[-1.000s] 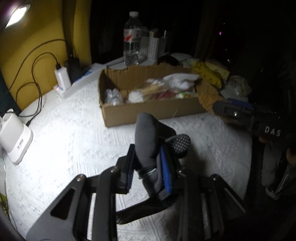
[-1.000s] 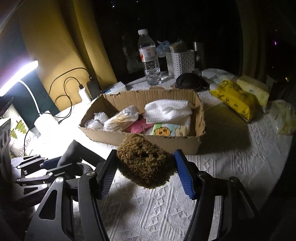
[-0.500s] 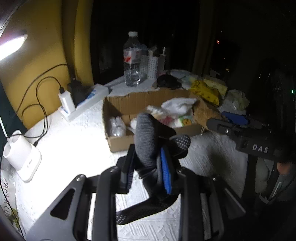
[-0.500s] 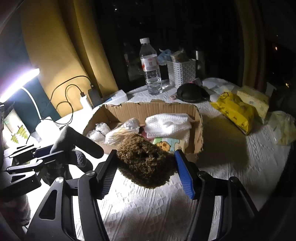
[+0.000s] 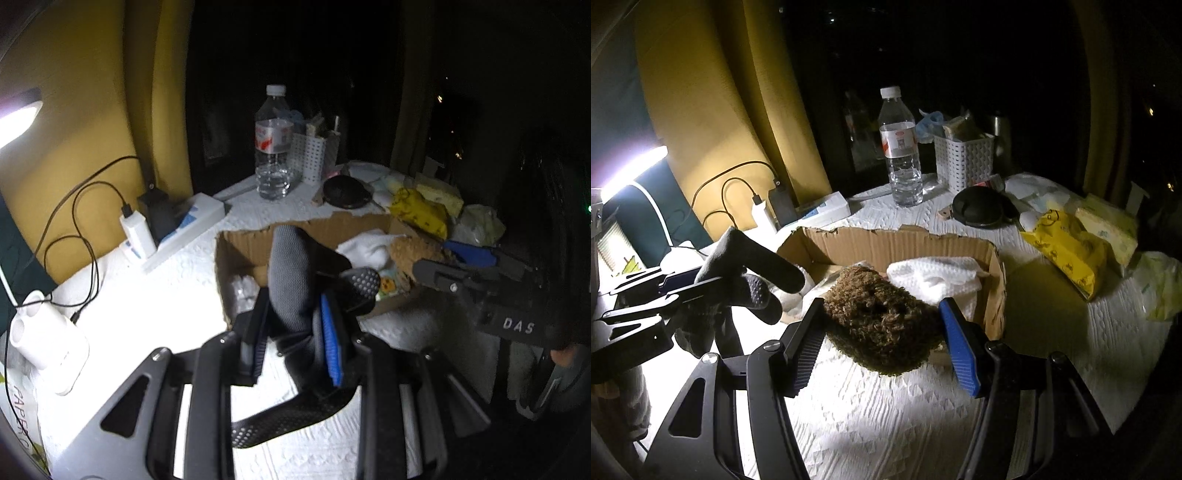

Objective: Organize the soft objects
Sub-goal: 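Carry the sponge with the right tool while the left tool carries the socks over the box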

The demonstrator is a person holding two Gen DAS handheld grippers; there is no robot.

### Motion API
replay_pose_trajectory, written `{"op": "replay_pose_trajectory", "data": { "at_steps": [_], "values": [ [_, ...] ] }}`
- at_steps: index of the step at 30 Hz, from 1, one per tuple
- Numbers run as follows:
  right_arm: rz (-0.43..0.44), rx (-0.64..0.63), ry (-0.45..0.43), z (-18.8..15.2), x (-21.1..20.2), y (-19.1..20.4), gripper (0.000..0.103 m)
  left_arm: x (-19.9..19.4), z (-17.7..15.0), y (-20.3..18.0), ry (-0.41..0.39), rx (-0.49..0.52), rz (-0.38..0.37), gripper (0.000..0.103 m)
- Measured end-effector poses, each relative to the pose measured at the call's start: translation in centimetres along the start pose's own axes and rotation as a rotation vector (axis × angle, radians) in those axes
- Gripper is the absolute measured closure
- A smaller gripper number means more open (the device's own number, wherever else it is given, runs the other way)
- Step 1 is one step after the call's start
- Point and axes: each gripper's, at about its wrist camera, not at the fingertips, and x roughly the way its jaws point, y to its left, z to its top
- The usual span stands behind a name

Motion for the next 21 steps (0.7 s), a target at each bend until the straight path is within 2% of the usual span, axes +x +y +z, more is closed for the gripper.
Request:
{"op": "replay_pose_trajectory", "data": {
  "at_steps": [7,21],
  "values": [
    [0.005,-0.005,-0.004,1.1,1.3,-0.4,0.038,1.8,1.4,0.2,-0.007,0.028,0.028,0.076],
    [0.019,-0.016,0.029,2.9,5.7,-0.8,0.038,6.5,3.1,1.8,0.015,-0.008,0.027,0.076]
  ]
}}
